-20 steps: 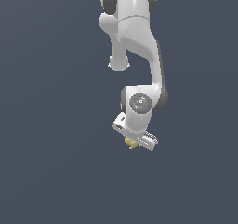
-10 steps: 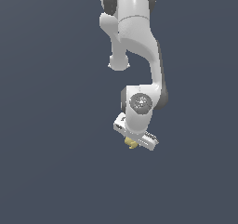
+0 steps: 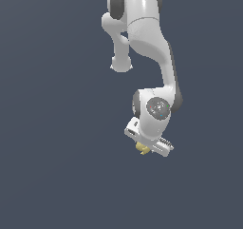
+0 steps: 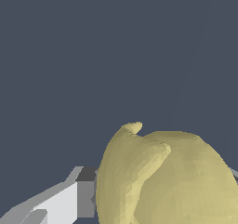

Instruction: Pick up the object and move it to a goal position.

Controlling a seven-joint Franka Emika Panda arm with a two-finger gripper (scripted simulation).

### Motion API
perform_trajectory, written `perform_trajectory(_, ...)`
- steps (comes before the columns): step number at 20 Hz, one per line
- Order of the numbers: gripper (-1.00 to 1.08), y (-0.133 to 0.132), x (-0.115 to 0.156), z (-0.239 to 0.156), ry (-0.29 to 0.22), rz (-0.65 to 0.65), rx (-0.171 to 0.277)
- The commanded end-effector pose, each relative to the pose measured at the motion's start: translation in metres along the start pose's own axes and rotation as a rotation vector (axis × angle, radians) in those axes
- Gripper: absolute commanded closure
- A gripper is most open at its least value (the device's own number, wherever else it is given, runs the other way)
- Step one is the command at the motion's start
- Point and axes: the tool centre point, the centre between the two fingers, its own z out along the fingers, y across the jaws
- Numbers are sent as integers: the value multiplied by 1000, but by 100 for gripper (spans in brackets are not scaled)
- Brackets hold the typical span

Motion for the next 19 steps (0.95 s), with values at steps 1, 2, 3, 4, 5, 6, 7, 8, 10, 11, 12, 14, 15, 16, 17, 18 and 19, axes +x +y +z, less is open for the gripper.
perform_trajectory(1, 108, -17, -4, -2, 0, -1, 0)
perform_trajectory(2, 108, -24, -6, -3, 0, -1, 0)
perform_trajectory(3, 108, -31, -8, -4, 0, -1, 0)
perform_trajectory(4, 108, -37, -9, -4, 0, -1, 0)
perform_trajectory(5, 108, -43, -10, -5, 0, -1, 0)
perform_trajectory(6, 108, -48, -11, -5, 0, -1, 0)
perform_trajectory(7, 108, -52, -12, -6, 0, -1, 0)
perform_trajectory(8, 108, -56, -13, -6, 0, -1, 0)
perform_trajectory(10, 108, -62, -14, -7, 0, -1, 0)
perform_trajectory(11, 108, -65, -15, -7, 0, -1, 0)
perform_trajectory(12, 108, -67, -15, -7, 0, -1, 0)
perform_trajectory(14, 108, -70, -15, -8, 0, -1, 0)
perform_trajectory(15, 108, -70, -15, -8, 0, -1, 0)
perform_trajectory(16, 108, -71, -15, -8, 0, -1, 0)
perform_trajectory(17, 108, -71, -15, -8, 0, -1, 0)
perform_trajectory(18, 108, -71, -15, -8, 0, -1, 0)
perform_trajectory(19, 108, -70, -15, -8, 0, -1, 0)
